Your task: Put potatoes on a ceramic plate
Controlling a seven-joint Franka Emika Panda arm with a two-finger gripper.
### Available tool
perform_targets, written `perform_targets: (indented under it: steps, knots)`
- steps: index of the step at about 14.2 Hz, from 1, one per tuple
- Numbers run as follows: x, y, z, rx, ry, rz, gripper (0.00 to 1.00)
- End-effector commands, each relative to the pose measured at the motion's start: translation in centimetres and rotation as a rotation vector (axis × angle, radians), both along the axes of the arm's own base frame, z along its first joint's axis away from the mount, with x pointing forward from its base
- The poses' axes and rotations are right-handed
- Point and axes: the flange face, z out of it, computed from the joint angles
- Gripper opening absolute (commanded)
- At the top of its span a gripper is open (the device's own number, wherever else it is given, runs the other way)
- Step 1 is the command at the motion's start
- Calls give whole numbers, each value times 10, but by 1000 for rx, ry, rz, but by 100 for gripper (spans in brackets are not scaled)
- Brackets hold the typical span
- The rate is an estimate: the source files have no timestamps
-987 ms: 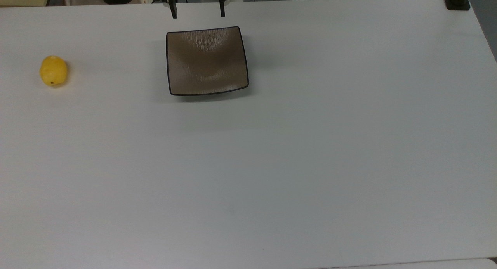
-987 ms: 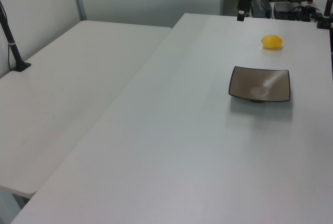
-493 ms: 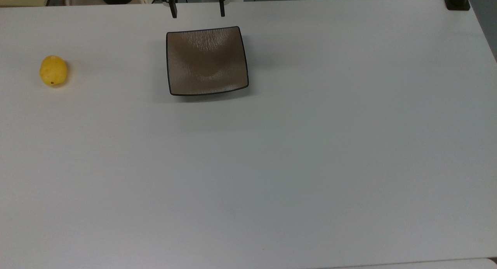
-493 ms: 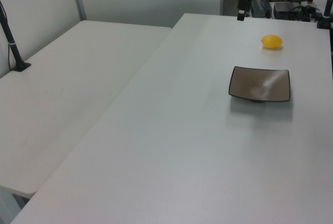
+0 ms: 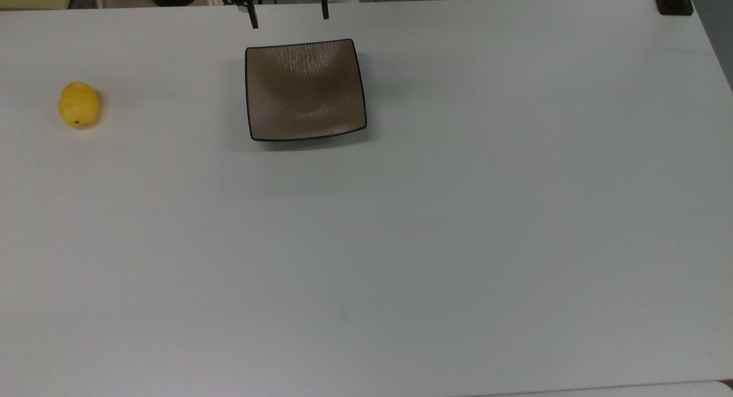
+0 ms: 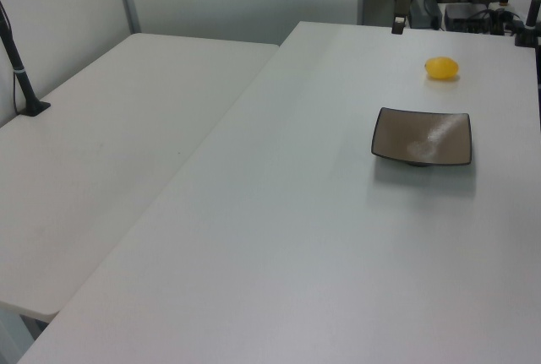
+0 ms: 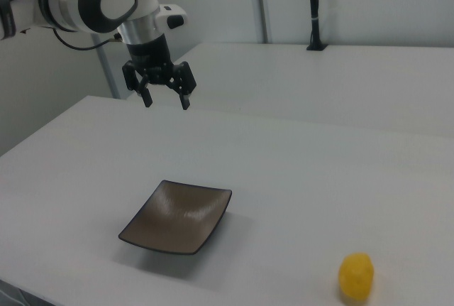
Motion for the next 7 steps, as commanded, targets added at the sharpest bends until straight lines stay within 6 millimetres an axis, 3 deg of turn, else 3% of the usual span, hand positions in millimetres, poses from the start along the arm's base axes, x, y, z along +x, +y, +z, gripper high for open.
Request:
perform_targets:
  steps: [1, 4, 7]
  knots:
    - [-11, -6, -1, -2, 36, 78, 100]
    - [-12, -8, -1, -3, 37, 84, 100]
    - [-18, -24, -3, -7, 88, 147, 100]
